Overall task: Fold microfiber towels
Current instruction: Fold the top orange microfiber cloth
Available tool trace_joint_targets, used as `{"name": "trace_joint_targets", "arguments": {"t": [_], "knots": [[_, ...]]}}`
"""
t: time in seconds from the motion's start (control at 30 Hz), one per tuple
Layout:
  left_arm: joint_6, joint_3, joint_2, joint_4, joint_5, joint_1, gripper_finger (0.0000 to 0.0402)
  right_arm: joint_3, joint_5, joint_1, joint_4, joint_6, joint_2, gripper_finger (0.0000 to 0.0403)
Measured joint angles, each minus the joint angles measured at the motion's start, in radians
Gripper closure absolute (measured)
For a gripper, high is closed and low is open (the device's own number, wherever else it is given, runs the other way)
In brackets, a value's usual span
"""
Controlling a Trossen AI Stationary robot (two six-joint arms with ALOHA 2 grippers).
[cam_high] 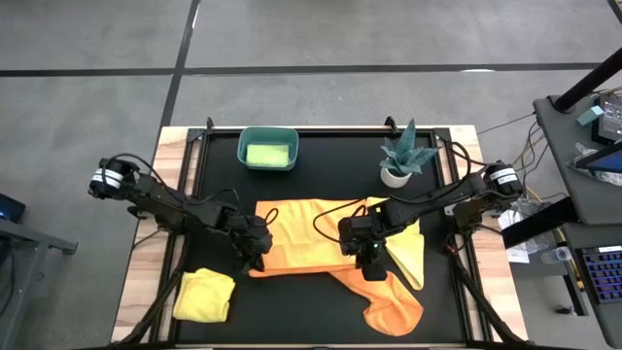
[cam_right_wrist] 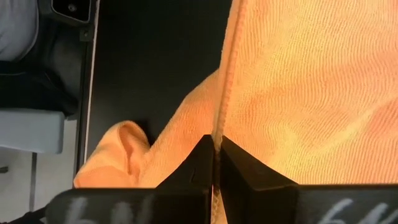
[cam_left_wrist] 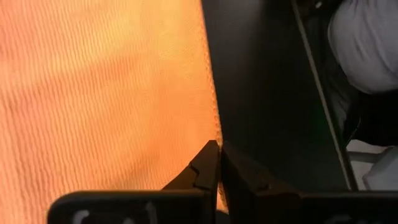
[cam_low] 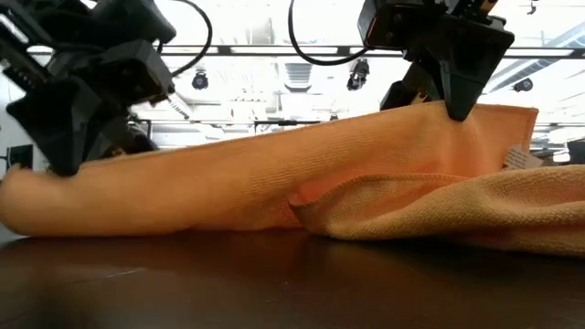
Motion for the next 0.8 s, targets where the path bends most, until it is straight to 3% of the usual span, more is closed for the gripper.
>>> {"name": "trace_joint_targets", "arguments": {"t": [0.13,0.4,0.53,0.8], "knots": [[0.010,0.015,-0.064,-0.057,-0.051,0.004,0.0401,0.002,0.003,0.000,-0.021,0.014,-0.004,0.0394],[0.086,0.068,-0.229,-0.373,-0.346,0.042,0.0401,0.063,0.186,-0.013,-0.115,-0.024,-0.004,0.0394],[0.134,0.064,-0.276,-0.398,-0.436,0.086,0.0402,0.100,0.318,-0.043,-0.205,-0.047,-0.005,0.0394],[0.241,0.055,-0.239,-0.404,-0.517,0.202,0.0402,0.098,0.425,-0.138,-0.223,-0.128,0.013,0.0394]]}}
